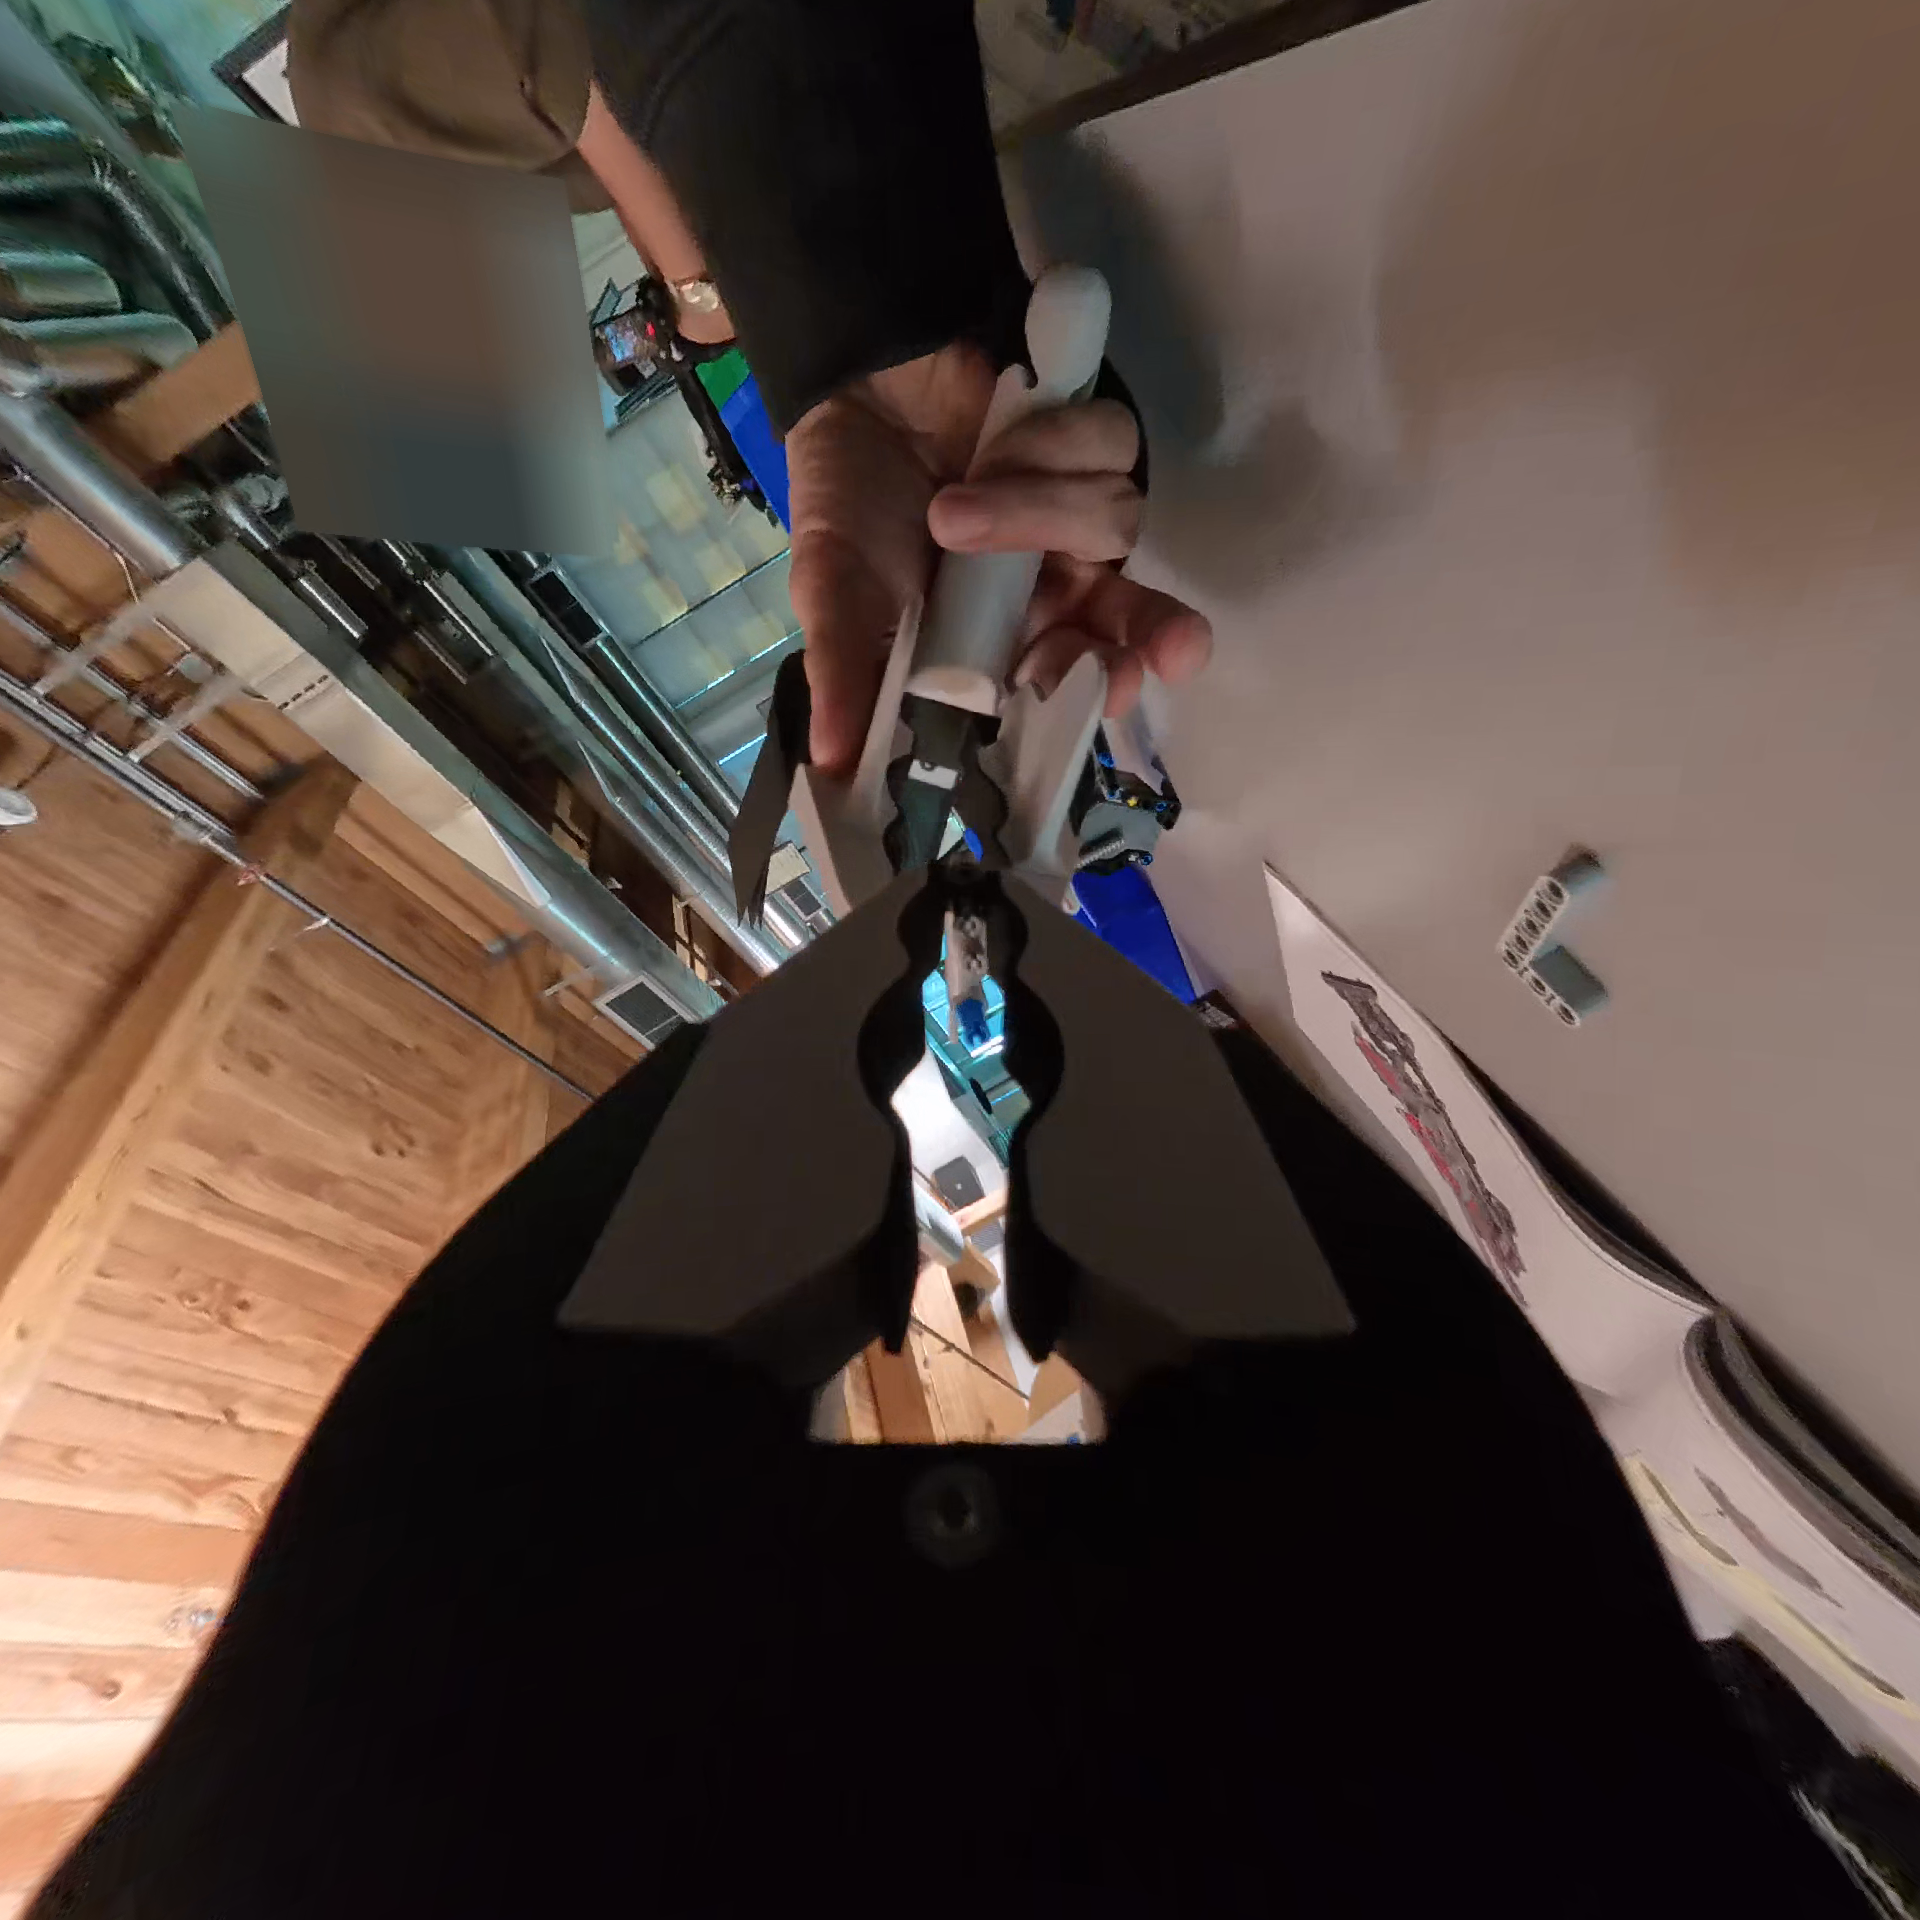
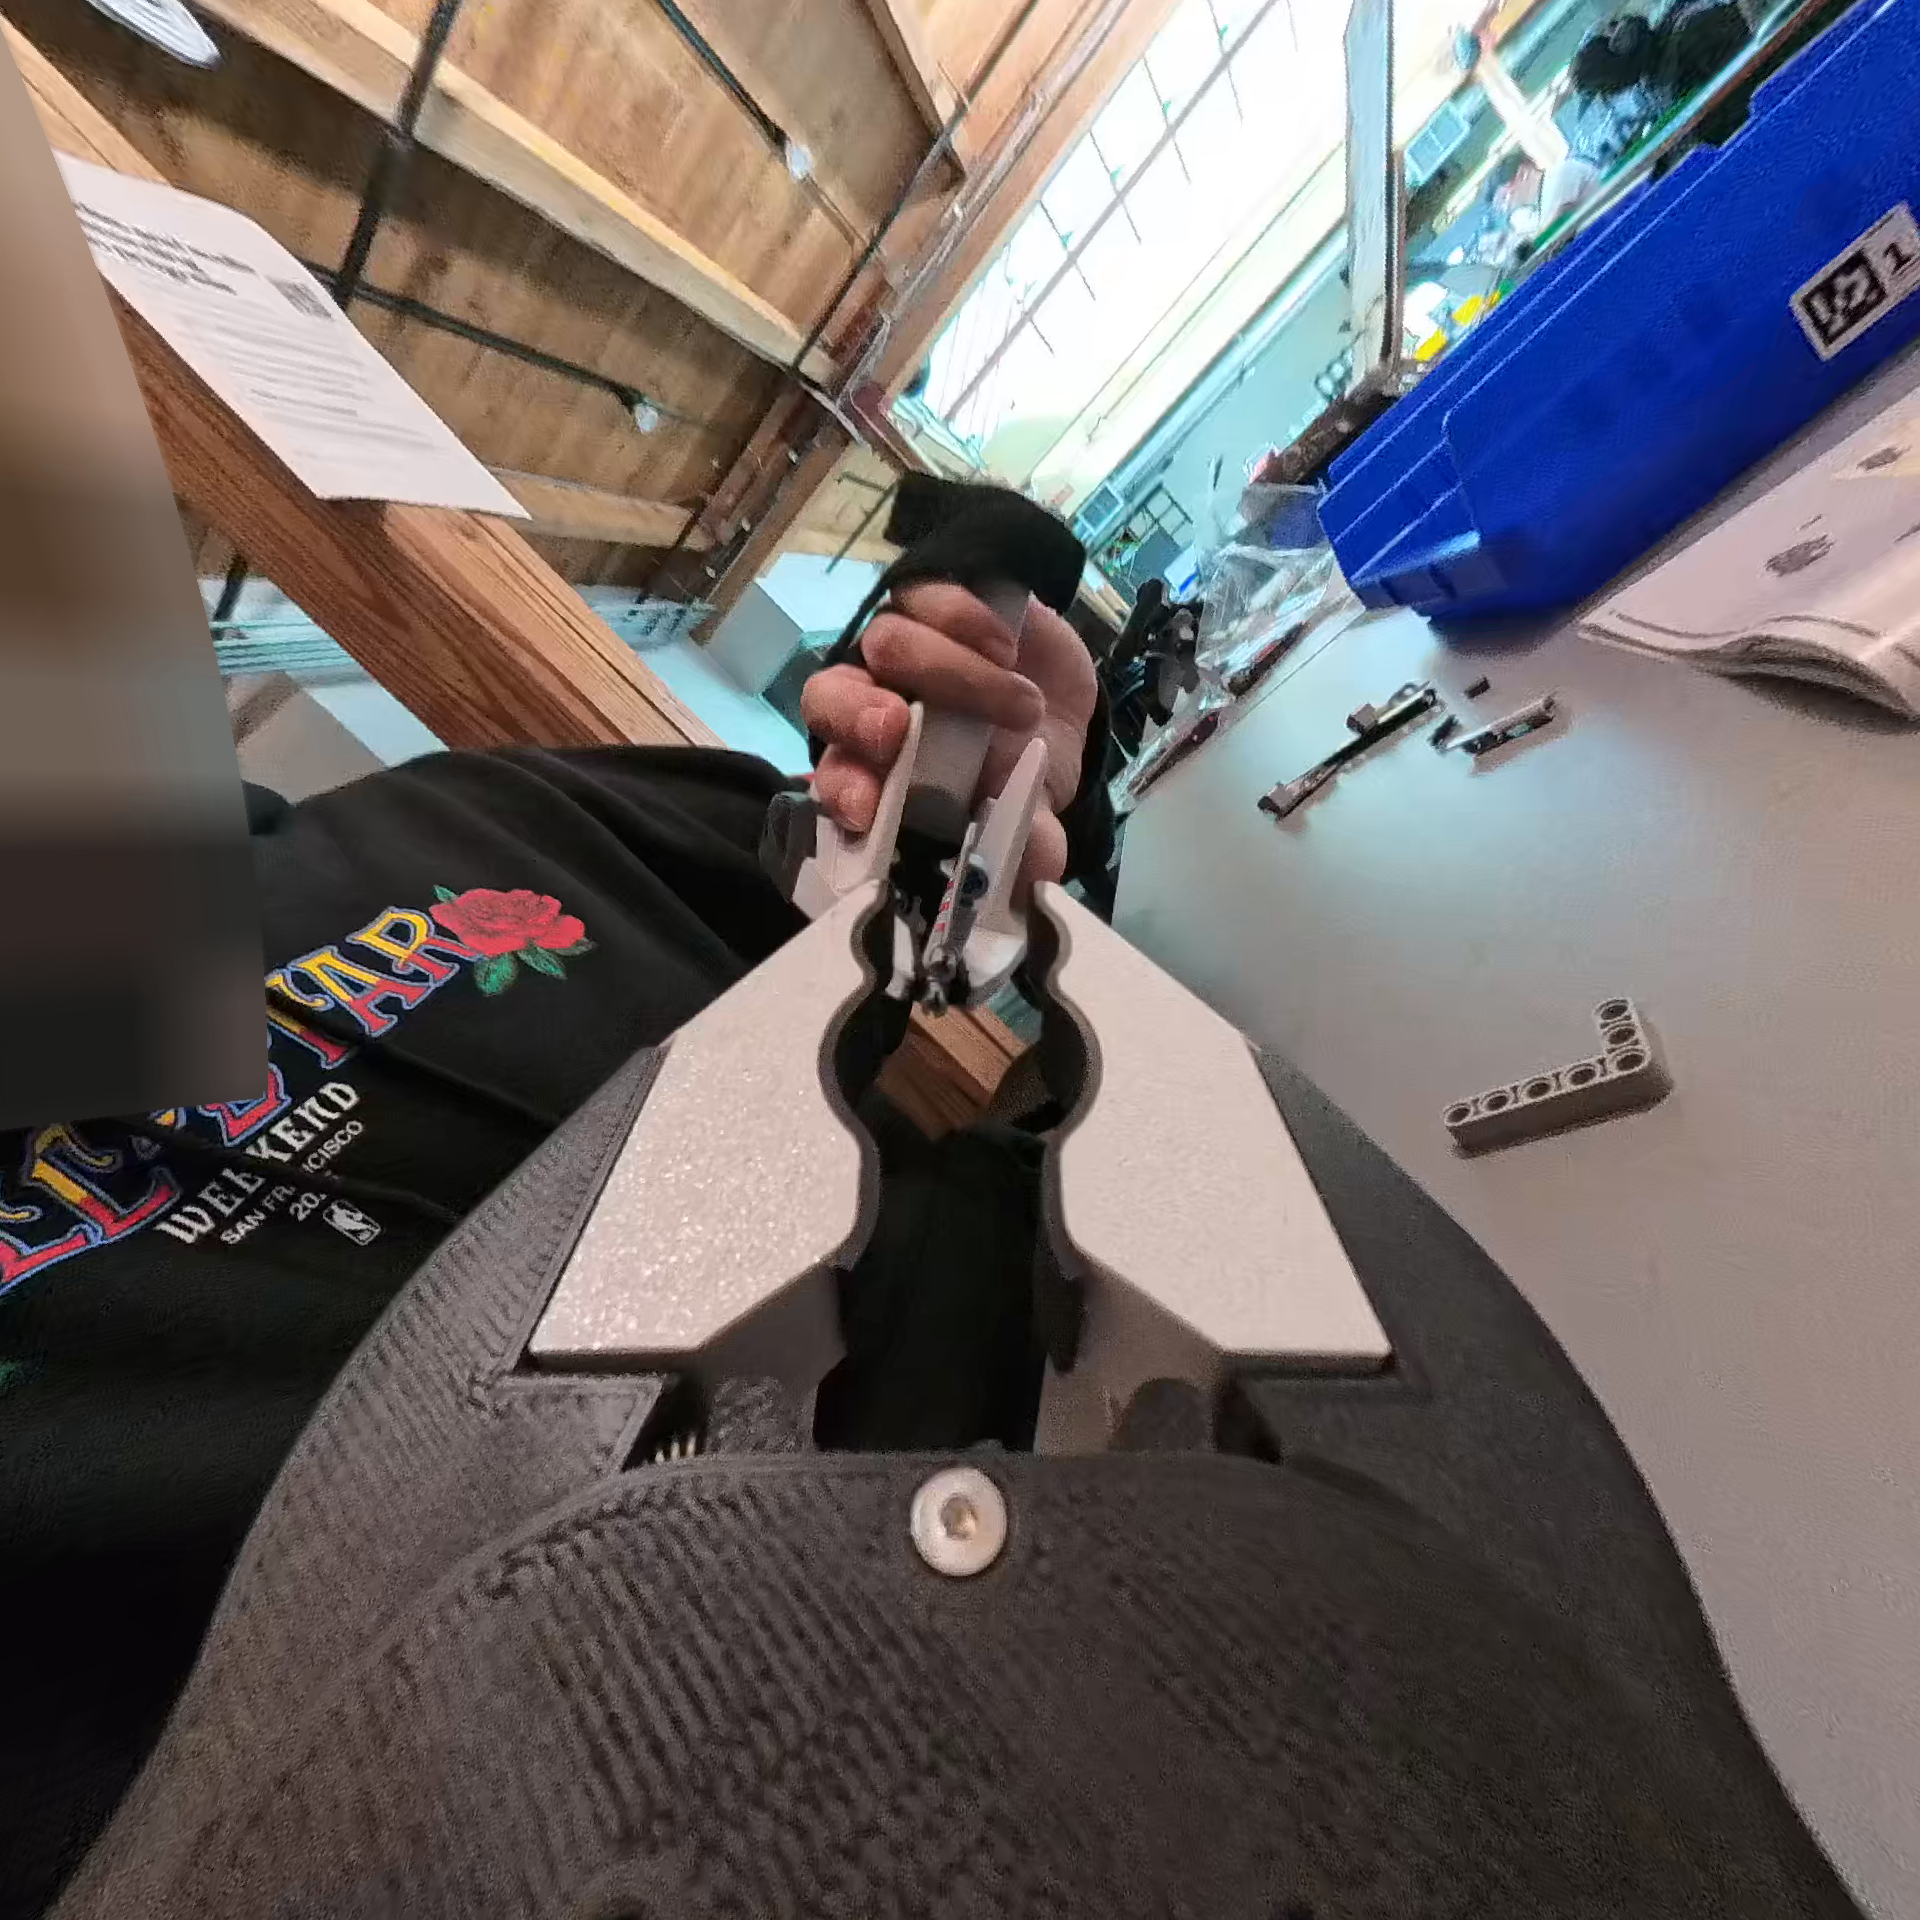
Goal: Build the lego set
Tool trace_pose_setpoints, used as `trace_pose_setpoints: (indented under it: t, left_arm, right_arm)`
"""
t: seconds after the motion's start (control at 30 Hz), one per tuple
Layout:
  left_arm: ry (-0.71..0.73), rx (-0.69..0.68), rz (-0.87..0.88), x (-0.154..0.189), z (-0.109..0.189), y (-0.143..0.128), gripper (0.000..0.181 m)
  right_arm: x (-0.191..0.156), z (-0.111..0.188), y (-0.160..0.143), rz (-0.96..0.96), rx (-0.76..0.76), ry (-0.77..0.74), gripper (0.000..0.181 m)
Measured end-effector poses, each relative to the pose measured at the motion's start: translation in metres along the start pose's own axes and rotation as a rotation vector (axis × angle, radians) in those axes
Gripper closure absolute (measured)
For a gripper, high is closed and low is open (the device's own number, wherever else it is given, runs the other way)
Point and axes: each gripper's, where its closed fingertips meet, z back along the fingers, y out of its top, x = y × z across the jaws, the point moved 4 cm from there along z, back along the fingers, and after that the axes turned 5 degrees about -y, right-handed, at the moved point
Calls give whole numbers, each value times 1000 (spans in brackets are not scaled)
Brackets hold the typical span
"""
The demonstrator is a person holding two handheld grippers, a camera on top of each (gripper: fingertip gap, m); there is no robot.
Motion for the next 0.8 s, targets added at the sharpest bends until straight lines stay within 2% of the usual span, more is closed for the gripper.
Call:
trace_pose_setpoints:
  t: [0.07, 0.13, 0.33, 0.47, 0.57, 0.7, 0.8]
  left_arm:
    - [2, 6, -6, 0, -1, 0, 177]
    - [-6, 1, -7, 2, -2, -2, 177]
    - [-12, -23, 102, 2, -1, -9, 176]
    - [-39, -65, 301, 6, 0, -19, 160]
    - [-107, -76, 637, 13, 5, -31, 148]
    - [-264, -74, 1378, 29, 6, -56, 149]
    - [-410, -76, 1934, 41, 4, -70, 151]
  right_arm:
    - [-3, -2, -3, 2, -18, 24, 163]
    - [1, -2, -3, 29, -17, -12, 174]
    - [3, 0, 2, 41, 15, -25, 174]
    - [4, 4, 9, 92, 52, -62, 176]
    - [5, 9, 15, 196, 66, -147, 176]
    - [14, 10, 22, 431, 66, -349, 176]
    - [13, 1, 23, 593, 73, -414, 176]
